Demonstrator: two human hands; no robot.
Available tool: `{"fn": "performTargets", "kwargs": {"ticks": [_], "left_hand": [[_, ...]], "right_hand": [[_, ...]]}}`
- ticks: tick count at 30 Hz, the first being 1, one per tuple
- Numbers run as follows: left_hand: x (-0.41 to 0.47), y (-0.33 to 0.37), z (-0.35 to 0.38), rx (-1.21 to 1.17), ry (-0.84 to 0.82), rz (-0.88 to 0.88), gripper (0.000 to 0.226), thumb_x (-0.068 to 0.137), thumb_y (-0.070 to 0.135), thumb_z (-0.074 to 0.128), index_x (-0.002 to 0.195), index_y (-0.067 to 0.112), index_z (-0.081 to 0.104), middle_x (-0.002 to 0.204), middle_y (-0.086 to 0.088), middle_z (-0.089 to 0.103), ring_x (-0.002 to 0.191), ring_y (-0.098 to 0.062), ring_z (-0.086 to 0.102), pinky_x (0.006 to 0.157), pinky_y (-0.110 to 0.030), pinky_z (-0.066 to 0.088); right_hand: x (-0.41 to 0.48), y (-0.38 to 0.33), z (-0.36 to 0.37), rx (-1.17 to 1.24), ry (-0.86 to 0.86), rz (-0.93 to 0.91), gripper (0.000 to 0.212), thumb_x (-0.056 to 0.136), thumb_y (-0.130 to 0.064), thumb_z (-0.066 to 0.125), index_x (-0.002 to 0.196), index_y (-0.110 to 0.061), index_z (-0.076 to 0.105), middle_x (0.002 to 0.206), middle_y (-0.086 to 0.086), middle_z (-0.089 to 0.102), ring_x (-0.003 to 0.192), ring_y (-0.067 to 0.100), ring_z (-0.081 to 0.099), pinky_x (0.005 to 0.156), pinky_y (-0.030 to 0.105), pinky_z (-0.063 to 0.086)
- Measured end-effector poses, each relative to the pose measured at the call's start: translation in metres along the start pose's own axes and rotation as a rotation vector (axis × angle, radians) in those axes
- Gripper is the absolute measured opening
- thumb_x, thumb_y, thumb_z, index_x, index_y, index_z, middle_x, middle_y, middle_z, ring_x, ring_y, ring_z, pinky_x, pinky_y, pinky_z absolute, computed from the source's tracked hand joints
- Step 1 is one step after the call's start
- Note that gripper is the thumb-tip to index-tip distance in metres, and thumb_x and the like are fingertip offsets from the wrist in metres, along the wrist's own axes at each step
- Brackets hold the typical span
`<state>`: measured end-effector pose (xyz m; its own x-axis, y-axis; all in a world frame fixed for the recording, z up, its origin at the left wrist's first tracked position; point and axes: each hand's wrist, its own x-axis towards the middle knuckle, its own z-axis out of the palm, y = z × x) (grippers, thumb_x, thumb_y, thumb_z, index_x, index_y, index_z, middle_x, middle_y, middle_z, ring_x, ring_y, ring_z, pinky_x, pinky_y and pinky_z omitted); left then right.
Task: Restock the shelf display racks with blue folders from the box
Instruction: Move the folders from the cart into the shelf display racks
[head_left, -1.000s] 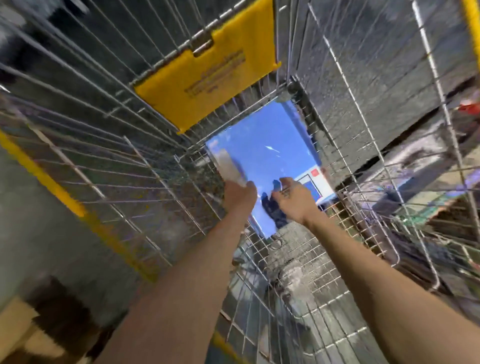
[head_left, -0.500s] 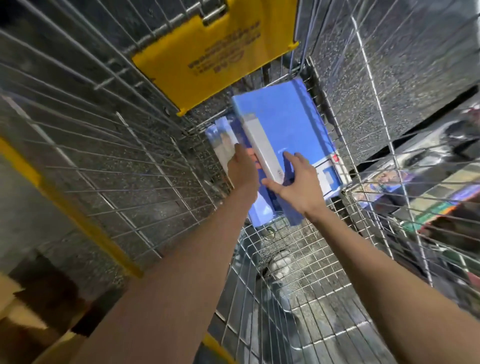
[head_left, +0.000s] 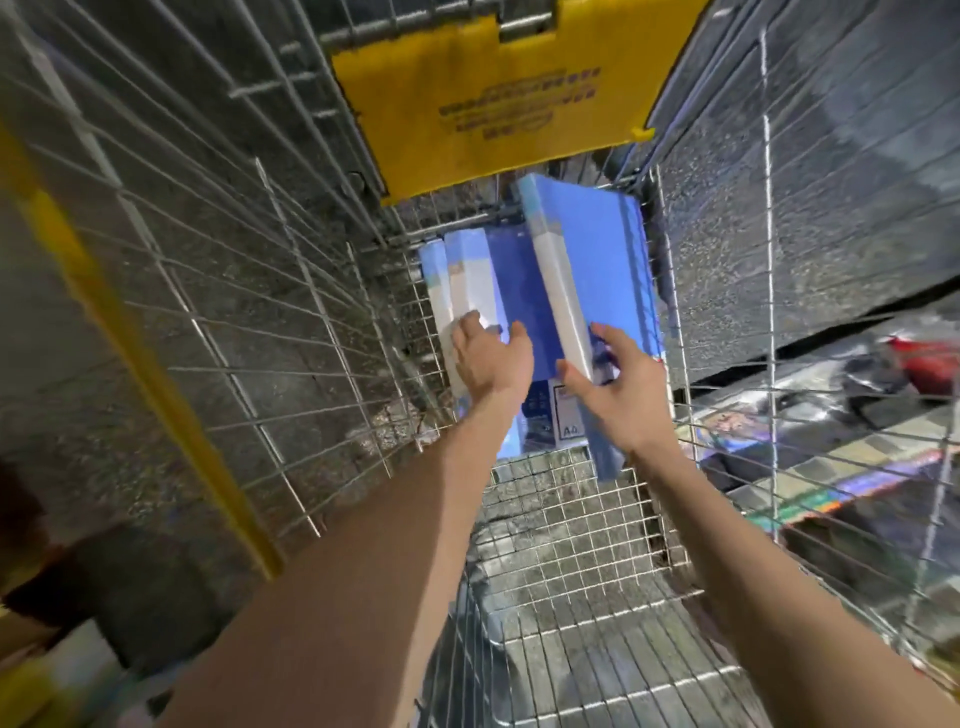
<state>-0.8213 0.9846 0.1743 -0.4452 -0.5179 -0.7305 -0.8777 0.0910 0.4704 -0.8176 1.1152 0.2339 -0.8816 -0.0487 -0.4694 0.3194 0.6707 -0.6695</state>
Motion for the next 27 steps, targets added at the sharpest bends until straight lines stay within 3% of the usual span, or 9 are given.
{"fn": "performTargets", "kwargs": {"ticks": [3,6,11,14,16,18,20,23,27], "left_hand": [[0.003,-0.001,0.000,-0.020,0.009,-0.043,0.062,0.097,0.029,0.058,0.151,0.006,0.036,0.158,-0.007,0.034,0.146,-0.025,0.030,0.116,-0.034,0.027],[0.005,-0.002,-0.003,-0.029,0.021,-0.049,0.062,0.097,0.026,0.058,0.151,0.004,0.035,0.155,-0.007,0.037,0.142,-0.027,0.034,0.112,-0.035,0.030],[0.013,-0.004,-0.002,-0.028,0.065,-0.094,0.066,0.094,0.031,0.059,0.150,0.005,0.036,0.158,-0.009,0.033,0.143,-0.030,0.033,0.116,-0.040,0.031],[0.016,-0.003,-0.003,-0.020,0.067,-0.098,0.061,0.097,0.030,0.056,0.150,0.005,0.038,0.158,-0.009,0.032,0.144,-0.029,0.031,0.114,-0.038,0.030],[0.019,-0.002,-0.003,-0.029,0.044,-0.107,0.059,0.099,0.028,0.054,0.150,0.005,0.037,0.158,-0.009,0.032,0.143,-0.030,0.032,0.113,-0.038,0.031],[0.022,0.001,-0.002,-0.110,-0.003,-0.162,0.060,0.099,0.027,0.052,0.152,0.005,0.034,0.155,-0.011,0.038,0.139,-0.034,0.040,0.113,-0.040,0.036],[0.023,0.005,0.000,-0.176,-0.060,-0.219,0.053,0.098,0.027,0.051,0.145,0.003,0.043,0.146,-0.012,0.047,0.125,-0.037,0.054,0.106,-0.044,0.044],[0.025,0.001,0.005,-0.156,-0.081,-0.228,0.037,0.097,0.027,0.048,0.113,-0.003,0.061,0.130,-0.012,0.053,0.109,-0.039,0.062,0.096,-0.046,0.051],[0.024,0.003,-0.001,-0.175,-0.085,-0.217,0.036,0.101,0.032,0.045,0.121,0.005,0.058,0.137,-0.009,0.046,0.114,-0.037,0.057,0.102,-0.046,0.045]], "right_hand": [[0.001,0.002,-0.001,0.023,-0.026,0.018,0.051,0.084,-0.035,0.076,0.128,-0.014,0.060,0.105,0.004,0.069,0.087,0.022,0.065,0.081,0.041,0.056],[0.000,0.005,0.000,0.028,-0.030,0.021,0.048,0.090,-0.026,0.073,0.132,-0.012,0.056,0.107,0.002,0.068,0.085,0.017,0.065,0.077,0.026,0.055],[-0.002,0.008,-0.005,0.124,-0.102,0.060,0.046,0.096,-0.020,0.064,0.139,-0.010,0.049,0.115,0.004,0.067,0.097,0.023,0.066,0.081,0.036,0.058],[-0.003,0.005,-0.010,0.062,-0.106,0.013,0.043,0.098,-0.020,0.061,0.138,-0.009,0.050,0.111,0.003,0.069,0.078,0.027,0.067,0.068,0.028,0.056],[-0.004,0.004,-0.009,0.046,-0.114,0.002,0.042,0.099,-0.019,0.059,0.138,-0.008,0.050,0.103,0.004,0.069,0.063,0.015,0.057,0.059,0.021,0.049],[-0.003,0.004,-0.008,0.016,-0.121,0.006,0.039,0.100,-0.019,0.057,0.137,-0.010,0.051,0.083,0.008,0.066,0.054,0.006,0.044,0.054,0.026,0.044],[-0.001,0.005,-0.007,0.014,-0.120,0.033,0.037,0.100,-0.019,0.056,0.136,-0.010,0.051,0.067,0.012,0.054,0.050,0.004,0.039,0.051,0.029,0.043],[0.000,0.006,-0.009,0.013,-0.121,0.052,0.037,0.100,-0.018,0.055,0.136,-0.009,0.050,0.062,0.000,0.043,0.049,0.003,0.039,0.051,0.025,0.043],[0.001,0.007,-0.008,0.005,-0.139,0.065,0.038,0.101,-0.020,0.054,0.137,-0.012,0.047,0.065,0.000,0.048,0.055,0.009,0.042,0.064,0.047,0.053]]}}
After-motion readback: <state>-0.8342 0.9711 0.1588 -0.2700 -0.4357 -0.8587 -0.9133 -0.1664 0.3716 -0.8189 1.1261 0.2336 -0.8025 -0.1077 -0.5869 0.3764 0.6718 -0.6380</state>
